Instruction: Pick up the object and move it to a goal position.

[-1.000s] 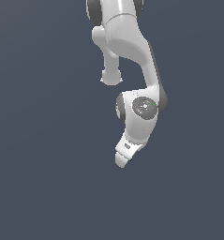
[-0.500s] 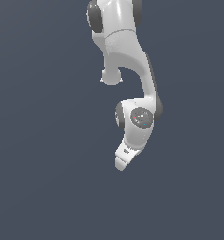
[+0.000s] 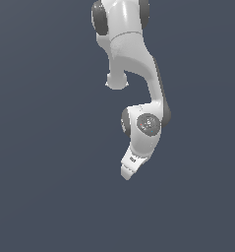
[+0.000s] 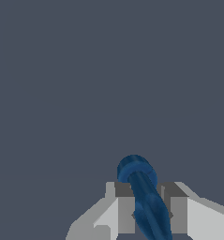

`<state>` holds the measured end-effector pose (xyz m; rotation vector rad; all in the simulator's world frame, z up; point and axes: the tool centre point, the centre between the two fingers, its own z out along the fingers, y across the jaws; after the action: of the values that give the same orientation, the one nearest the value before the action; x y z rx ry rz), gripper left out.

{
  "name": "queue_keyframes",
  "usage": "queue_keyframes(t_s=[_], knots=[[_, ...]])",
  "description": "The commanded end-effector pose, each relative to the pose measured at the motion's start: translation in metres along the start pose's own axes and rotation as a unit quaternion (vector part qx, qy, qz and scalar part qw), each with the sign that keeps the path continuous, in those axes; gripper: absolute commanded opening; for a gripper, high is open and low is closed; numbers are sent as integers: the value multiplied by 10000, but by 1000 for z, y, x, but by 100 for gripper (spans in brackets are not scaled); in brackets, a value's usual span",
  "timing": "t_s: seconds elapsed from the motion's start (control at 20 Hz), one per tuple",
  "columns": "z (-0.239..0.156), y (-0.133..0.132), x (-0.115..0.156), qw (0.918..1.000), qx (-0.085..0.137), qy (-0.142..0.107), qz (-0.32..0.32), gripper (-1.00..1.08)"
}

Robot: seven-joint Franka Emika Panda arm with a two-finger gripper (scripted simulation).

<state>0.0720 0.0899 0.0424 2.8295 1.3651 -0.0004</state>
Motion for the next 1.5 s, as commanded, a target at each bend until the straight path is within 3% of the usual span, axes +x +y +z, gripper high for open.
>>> queue_keyframes(t_s=[0.0,0.4,0.7,0.95,1.45], knots=[[0,0,0,10000,-1,1,-1,-100],[-2,3,-6,10000,0,0,3,-100],[-9,12,-32,10000,0,0,3,-100],[-21,27,-73,10000,0,0,3,-100],[-53,69,-185,10000,-2,-1,4,-100]])
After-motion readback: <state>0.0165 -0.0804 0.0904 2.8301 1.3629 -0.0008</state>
